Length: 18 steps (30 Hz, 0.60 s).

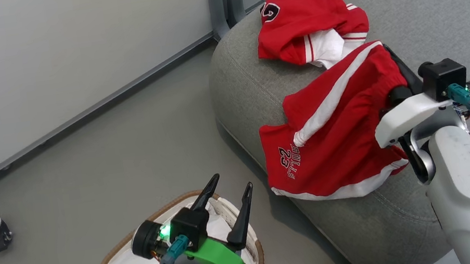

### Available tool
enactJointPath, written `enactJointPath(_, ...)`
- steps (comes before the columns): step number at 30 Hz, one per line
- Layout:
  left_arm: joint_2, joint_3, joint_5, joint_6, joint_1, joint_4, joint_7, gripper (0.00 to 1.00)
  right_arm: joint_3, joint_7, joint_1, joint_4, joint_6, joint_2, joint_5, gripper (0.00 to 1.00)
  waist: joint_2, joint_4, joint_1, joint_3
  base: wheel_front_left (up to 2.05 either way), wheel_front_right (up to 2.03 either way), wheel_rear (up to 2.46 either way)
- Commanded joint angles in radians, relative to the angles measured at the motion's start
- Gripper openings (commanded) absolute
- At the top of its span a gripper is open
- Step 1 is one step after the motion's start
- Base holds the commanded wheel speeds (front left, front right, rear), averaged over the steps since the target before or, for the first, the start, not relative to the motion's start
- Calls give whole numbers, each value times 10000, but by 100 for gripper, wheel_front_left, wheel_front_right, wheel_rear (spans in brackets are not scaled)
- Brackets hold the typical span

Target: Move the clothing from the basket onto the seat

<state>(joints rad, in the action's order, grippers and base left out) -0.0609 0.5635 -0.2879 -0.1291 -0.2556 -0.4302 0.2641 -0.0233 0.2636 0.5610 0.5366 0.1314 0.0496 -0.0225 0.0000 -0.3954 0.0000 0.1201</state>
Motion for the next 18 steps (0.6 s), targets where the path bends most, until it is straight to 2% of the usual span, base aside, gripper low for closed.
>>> enactJointPath(1, -142, 45, 109, -26, -284, 29, 3, 100, -101, 16, 239, -92, -14, 13, 98, 0, 0, -11, 0, 609, 0, 0, 0)
enactJointPath(3, -194, 121, 107, -27, -449, 80, 3, 100, -241, 18, 570, -195, -14, 65, 266, 0, 0, 163, 0, 874, 0, 0, 0)
enactJointPath(8, -316, 363, 177, -27, -876, 229, 3, 100, -387, 18, 1854, -350, -14, 677, 504, 0, 0, 652, 0, 1593, 0, 0, 0)
enactJointPath(12, -350, 518, 239, -27, -1155, 335, 3, 100, -436, 17, 3408, -173, -14, 1494, 592, 0, 0, 1088, 0, 2182, 0, 0, 0)
enactJointPath(18, -460, 886, 328, -28, -1655, 366, 3, 100, -517, -339, 5791, 394, -14, 2700, 101, 0, 0, 1746, 0, 3084, 0, 0, 0)
